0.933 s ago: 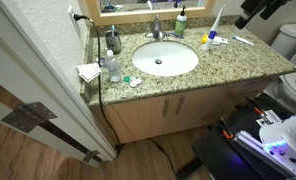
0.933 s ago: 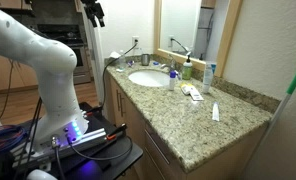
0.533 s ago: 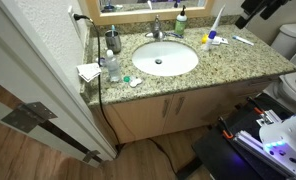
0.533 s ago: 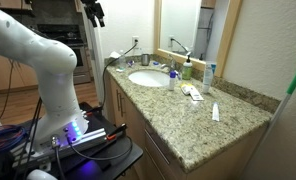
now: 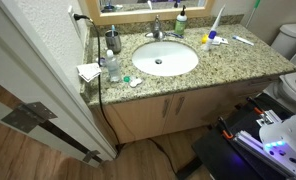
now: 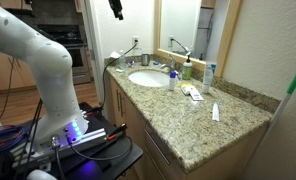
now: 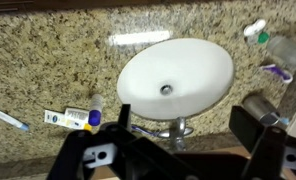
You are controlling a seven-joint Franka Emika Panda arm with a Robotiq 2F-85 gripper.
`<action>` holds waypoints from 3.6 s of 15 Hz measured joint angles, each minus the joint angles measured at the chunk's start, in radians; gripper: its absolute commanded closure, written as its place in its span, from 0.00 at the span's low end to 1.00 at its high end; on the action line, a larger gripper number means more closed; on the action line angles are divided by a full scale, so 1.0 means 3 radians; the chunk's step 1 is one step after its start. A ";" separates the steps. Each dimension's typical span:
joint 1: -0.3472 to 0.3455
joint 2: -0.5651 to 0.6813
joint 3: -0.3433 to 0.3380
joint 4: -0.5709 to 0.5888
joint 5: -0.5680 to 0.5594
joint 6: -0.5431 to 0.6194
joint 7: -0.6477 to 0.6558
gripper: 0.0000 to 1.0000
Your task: Place the white and yellow bottle upside down on the right side of the counter
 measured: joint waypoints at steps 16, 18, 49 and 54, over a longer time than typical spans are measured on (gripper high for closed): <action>-0.0785 0.1098 -0.0755 0.0612 -0.0245 0.0282 0.0534 0.00; -0.0754 0.1053 -0.0714 0.0611 -0.0245 0.0278 0.0553 0.00; -0.0706 0.3092 -0.1115 0.1086 -0.0057 0.1283 0.2320 0.00; -0.0650 0.3228 -0.1152 0.1096 -0.0054 0.1279 0.2268 0.00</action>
